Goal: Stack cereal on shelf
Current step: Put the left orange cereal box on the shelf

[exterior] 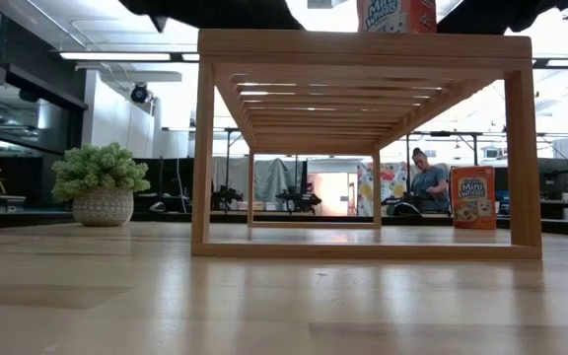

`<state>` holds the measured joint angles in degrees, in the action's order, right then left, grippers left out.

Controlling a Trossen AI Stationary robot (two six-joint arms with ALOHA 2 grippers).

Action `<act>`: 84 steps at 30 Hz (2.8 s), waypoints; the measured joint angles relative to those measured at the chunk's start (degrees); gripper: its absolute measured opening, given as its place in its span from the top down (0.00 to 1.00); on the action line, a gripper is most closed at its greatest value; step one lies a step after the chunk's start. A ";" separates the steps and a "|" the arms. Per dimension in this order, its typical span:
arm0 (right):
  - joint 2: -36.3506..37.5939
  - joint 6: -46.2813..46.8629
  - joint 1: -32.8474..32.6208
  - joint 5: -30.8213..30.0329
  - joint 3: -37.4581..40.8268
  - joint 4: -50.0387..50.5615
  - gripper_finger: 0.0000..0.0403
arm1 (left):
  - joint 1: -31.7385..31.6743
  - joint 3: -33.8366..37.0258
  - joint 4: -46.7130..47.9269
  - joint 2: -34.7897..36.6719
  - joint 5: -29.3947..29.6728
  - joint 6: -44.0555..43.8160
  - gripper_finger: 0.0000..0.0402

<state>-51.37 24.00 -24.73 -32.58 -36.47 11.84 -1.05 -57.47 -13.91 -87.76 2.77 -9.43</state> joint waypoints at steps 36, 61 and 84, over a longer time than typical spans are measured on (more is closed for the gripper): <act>0.02 0.19 0.00 -0.98 0.00 -0.09 1.00 | 2.38 -5.62 -9.50 -13.17 -0.83 1.12 1.00; 0.83 6.80 -0.39 -7.06 -3.03 14.89 1.00 | 4.26 -5.65 -4.50 -12.03 -0.96 2.03 1.00; 1.11 8.01 -1.95 -10.54 -3.21 16.17 1.00 | 2.50 -5.64 -6.80 -12.84 -3.72 -0.99 1.00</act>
<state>-50.26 32.01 -26.68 -43.12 -39.68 28.01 1.45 -63.11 -20.71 -100.60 -0.95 -10.42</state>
